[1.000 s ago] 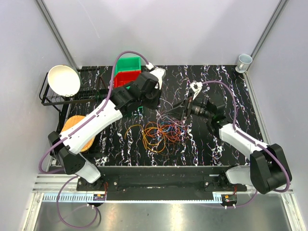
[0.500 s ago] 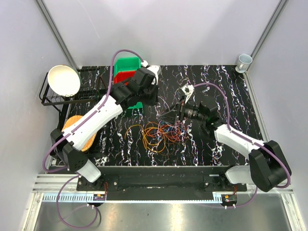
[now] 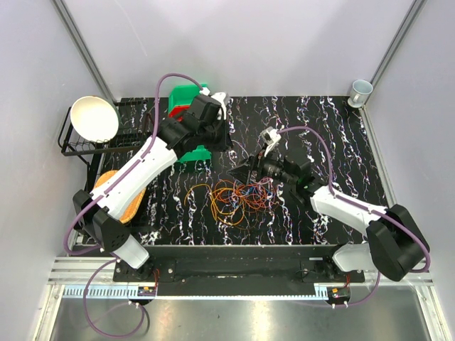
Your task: Untangle the cables
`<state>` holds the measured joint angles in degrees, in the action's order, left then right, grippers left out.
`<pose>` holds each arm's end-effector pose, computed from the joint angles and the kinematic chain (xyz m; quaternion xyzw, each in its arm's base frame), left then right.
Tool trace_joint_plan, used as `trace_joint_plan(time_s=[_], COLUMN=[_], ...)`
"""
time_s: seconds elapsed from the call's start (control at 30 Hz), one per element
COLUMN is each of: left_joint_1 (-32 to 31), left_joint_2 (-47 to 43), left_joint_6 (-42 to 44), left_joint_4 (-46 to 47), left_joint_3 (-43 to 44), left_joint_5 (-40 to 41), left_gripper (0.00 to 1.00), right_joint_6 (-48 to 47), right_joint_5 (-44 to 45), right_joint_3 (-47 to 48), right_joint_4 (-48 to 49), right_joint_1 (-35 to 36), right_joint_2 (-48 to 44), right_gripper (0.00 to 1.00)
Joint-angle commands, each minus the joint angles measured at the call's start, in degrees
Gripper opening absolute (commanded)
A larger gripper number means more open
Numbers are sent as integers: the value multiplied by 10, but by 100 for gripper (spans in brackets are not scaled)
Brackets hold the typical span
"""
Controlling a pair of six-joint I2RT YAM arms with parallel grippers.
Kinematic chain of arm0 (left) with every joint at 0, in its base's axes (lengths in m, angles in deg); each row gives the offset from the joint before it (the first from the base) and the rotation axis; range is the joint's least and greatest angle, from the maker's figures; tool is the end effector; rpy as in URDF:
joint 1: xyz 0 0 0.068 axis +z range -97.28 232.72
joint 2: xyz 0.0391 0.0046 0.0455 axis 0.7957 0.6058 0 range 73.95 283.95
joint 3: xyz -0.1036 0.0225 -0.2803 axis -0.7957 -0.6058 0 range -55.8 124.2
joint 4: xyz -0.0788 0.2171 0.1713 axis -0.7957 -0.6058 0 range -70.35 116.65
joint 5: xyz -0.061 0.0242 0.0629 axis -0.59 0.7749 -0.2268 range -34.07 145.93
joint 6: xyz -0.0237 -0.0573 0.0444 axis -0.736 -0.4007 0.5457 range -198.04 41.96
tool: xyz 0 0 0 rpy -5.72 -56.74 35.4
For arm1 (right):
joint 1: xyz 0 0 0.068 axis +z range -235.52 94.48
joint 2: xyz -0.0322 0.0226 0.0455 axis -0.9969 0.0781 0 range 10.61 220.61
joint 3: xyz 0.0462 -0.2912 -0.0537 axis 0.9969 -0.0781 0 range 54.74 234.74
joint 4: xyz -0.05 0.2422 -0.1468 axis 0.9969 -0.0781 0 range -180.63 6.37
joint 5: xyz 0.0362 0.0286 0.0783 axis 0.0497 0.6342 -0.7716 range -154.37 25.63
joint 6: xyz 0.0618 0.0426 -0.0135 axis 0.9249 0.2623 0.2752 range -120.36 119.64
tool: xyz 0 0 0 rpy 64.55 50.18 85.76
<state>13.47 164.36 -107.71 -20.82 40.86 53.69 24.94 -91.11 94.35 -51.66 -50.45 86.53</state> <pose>0.3011 -0.2493 0.4032 0.0841 0.9067 -0.2483 0.3304 0.2581 0.2166 0.2733 -0.2175 0.6975 0.4791 0.4865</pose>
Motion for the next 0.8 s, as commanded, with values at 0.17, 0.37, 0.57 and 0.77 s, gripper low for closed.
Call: trace_joint_plan(time_s=[0.17,0.37,0.57,0.77], left_joint_1=[15,22,22,22], left_joint_2=[-1,-1,-16,-80], left_joint_6=[-35,-47,-43,-19], left_joint_4=[33,44,54,81], left_joint_3=[22,12,-8,-81], left_joint_5=[-28,-36,-35,57], left_gripper=[0,0,14,76], right_joint_6=[-45,-49,-46,-31], right_joint_5=[130,151,188,237], right_joint_3=[9,18,29,78], right_joint_4=[3,2,-31,-119], right_joint_1=[43,56,58,56], right_joint_2=[16,27,23,-2], right_gripper=[75,42,0,0])
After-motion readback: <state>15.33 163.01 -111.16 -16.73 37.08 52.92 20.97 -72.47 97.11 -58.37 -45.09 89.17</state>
